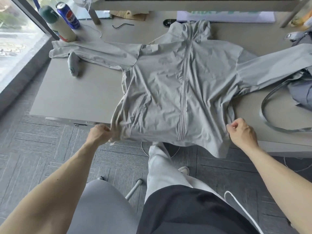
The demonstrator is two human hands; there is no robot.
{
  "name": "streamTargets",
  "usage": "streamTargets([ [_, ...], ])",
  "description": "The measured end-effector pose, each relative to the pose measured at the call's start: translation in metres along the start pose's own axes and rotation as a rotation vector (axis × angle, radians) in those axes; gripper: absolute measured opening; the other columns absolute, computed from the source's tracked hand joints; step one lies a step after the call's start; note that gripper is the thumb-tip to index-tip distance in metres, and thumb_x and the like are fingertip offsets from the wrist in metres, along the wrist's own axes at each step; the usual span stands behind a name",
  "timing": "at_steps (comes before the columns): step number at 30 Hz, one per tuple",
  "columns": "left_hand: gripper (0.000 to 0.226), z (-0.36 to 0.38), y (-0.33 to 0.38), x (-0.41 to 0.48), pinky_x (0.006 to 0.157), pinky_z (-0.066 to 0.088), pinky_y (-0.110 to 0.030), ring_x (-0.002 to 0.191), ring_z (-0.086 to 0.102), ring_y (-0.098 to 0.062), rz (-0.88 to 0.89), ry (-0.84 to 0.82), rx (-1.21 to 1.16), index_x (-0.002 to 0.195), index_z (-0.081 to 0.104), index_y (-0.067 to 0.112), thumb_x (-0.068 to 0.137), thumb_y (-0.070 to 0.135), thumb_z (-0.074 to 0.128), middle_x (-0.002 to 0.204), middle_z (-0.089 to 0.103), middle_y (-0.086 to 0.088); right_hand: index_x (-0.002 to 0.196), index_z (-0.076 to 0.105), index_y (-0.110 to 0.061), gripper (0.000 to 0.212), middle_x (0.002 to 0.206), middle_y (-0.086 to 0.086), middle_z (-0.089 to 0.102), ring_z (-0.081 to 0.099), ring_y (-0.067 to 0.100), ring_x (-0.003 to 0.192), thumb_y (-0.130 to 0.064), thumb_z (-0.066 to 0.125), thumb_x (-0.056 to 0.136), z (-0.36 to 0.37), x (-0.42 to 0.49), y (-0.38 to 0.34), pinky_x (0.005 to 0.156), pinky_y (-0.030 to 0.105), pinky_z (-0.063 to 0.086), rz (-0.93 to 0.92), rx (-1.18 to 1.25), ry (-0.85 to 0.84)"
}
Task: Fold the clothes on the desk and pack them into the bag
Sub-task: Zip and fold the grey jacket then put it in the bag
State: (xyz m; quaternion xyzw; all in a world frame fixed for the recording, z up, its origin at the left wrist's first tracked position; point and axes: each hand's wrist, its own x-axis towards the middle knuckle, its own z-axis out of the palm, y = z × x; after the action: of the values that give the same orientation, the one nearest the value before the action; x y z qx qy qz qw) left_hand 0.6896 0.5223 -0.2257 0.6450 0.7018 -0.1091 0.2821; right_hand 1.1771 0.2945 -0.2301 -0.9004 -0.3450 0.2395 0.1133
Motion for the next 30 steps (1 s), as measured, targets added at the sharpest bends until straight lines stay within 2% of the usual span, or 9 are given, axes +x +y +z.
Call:
streamTargets([
  [5,0.046,0.003,0.043,0.010,0.084,0.052,-0.038,0.092,0.062,-0.020,0.117,0.125,-0.140,0.123,0.052,0.017,0.089,0.041,0.070,0.106,0.060,0.000,0.130,0.045,-0.021,0.056,0.123,0.015,0.050,0.049,0.036,0.117,-0.056,0.058,0.089,0.009,0.006,-0.018,0.093,0.045,0.043,0.005,-0.083,-0.090],
  [8,0.059,0.006,0.055,0.029,0.091,0.053,-0.047,0.094,0.065,-0.024,0.006,0.113,-0.165,0.130,0.047,0.020,0.085,0.050,0.068,0.106,0.065,-0.003,0.141,0.038,-0.016,0.067,0.129,0.021,0.045,0.050,0.040,0.118,-0.054,0.061,0.090,0.010,0.010,-0.030,0.092,0.043,0.043,0.065,-0.092,-0.108],
  [11,0.027,0.011,0.054,0.043,0.095,0.050,-0.052,0.077,0.063,-0.021,-0.024,0.064,-0.104,0.089,0.061,0.020,0.088,0.046,0.066,0.078,0.068,-0.001,0.126,0.049,-0.007,0.051,0.122,0.025,0.053,0.051,0.039,0.114,-0.039,0.066,0.090,0.011,0.018,-0.024,0.086,0.041,0.042,0.106,-0.064,-0.064],
  [13,0.033,0.012,0.053,0.042,0.087,0.055,-0.044,0.064,0.056,-0.018,-0.014,0.001,-0.080,0.071,0.063,0.014,0.093,0.038,0.065,0.066,0.064,-0.003,0.099,0.058,-0.004,0.029,0.111,0.026,0.060,0.054,0.039,0.105,-0.032,0.064,0.092,0.011,0.020,-0.024,0.078,0.038,0.039,0.092,-0.084,-0.066],
  [18,0.005,-0.003,0.045,0.036,0.057,0.046,-0.030,0.065,0.055,-0.021,-0.048,0.156,-0.116,0.083,0.057,0.011,0.089,0.011,0.058,0.078,0.063,-0.012,0.073,0.050,-0.005,0.029,0.102,0.028,0.060,0.042,0.031,0.085,-0.021,0.040,0.096,-0.009,0.017,-0.021,0.072,0.037,0.034,0.097,-0.044,-0.033],
  [21,0.011,-0.012,0.034,0.035,0.065,0.049,-0.036,0.072,0.056,-0.028,-0.079,0.173,-0.063,0.089,0.057,0.008,0.081,0.001,0.053,0.076,0.059,-0.013,0.063,0.047,-0.007,0.037,0.092,0.030,0.061,0.045,0.033,0.080,-0.031,0.033,0.088,-0.024,0.012,-0.003,0.068,0.038,0.034,0.108,-0.003,0.050],
  [24,0.010,-0.012,0.032,0.033,0.077,0.055,-0.040,0.084,0.060,-0.031,-0.094,0.062,0.014,0.092,0.058,0.006,0.083,0.004,0.053,0.084,0.063,-0.015,0.055,0.049,-0.007,0.037,0.076,0.023,0.060,0.051,0.035,0.075,-0.035,0.035,0.075,-0.024,0.007,0.012,0.064,0.039,0.035,0.137,-0.044,-0.068],
  [28,0.012,-0.006,0.038,0.032,0.067,0.049,-0.036,0.074,0.058,-0.025,-0.077,0.103,0.013,0.097,0.059,0.009,0.086,0.015,0.057,0.086,0.065,-0.012,0.083,0.065,-0.015,0.024,0.086,0.009,0.066,0.060,0.034,0.093,-0.038,0.059,0.087,-0.024,0.015,0.002,0.077,0.038,0.047,0.172,0.056,-0.034],
  [30,0.021,-0.006,0.046,0.034,0.071,0.050,-0.039,0.079,0.060,-0.027,-0.006,0.211,0.009,0.106,0.060,0.010,0.091,0.025,0.059,0.092,0.066,-0.010,0.109,0.065,-0.015,0.038,0.105,0.008,0.069,0.061,0.033,0.106,-0.047,0.060,0.088,-0.026,0.024,-0.005,0.089,0.040,0.049,0.204,0.147,0.027],
])
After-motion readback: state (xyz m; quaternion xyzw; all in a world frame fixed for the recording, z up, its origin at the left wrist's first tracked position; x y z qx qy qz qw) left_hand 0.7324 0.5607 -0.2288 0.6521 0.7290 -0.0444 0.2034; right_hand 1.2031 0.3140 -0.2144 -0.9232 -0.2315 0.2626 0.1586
